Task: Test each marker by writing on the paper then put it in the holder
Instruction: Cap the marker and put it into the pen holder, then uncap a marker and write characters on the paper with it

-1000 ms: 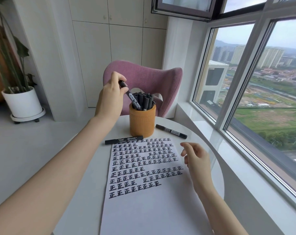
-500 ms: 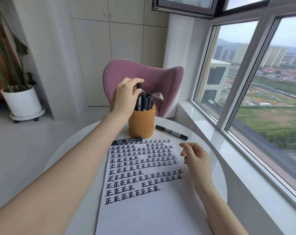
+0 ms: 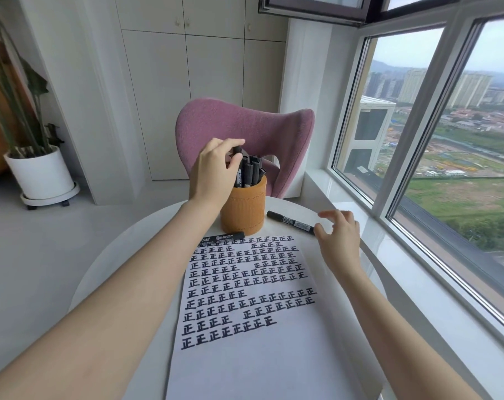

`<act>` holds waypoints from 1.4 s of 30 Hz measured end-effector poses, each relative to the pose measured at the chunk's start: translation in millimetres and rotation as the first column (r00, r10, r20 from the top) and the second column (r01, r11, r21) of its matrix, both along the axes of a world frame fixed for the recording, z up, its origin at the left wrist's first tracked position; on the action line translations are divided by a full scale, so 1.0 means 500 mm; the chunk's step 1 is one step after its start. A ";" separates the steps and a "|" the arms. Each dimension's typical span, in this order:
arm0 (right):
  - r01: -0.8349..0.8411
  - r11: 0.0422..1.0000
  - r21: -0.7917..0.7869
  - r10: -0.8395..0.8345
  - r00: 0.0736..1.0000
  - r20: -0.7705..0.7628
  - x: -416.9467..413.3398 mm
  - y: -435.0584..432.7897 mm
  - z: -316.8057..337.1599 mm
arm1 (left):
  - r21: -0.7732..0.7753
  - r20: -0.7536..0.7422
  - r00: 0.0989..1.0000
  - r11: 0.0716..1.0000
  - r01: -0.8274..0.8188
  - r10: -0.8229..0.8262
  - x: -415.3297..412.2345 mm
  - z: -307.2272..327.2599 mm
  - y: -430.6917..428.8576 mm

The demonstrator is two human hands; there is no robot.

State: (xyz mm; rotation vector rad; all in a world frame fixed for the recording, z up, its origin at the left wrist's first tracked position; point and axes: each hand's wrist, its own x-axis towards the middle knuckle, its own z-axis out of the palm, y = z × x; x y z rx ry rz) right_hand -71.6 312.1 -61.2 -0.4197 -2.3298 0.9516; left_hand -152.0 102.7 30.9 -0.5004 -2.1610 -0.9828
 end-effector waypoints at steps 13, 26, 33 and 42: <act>-0.007 0.988 0.153 -0.028 0.974 0.224 -0.032 0.002 -0.034 | 0.019 0.009 1.000 1.000 0.020 -0.021 -0.006 0.001 -0.005; 0.012 0.994 0.107 -0.029 0.986 0.161 -0.039 0.007 -0.043 | 0.012 -0.057 0.998 1.000 -0.014 0.014 -0.007 -0.028 0.005; 0.012 0.999 0.052 -0.018 0.994 0.106 -0.037 0.008 -0.044 | -0.030 -0.118 0.990 0.997 -0.078 0.074 -0.005 -0.019 0.010; 0.004 1.000 0.019 -0.005 0.997 0.071 -0.034 0.013 -0.047 | -0.467 0.070 0.992 0.882 -0.060 0.104 -0.020 0.015 0.071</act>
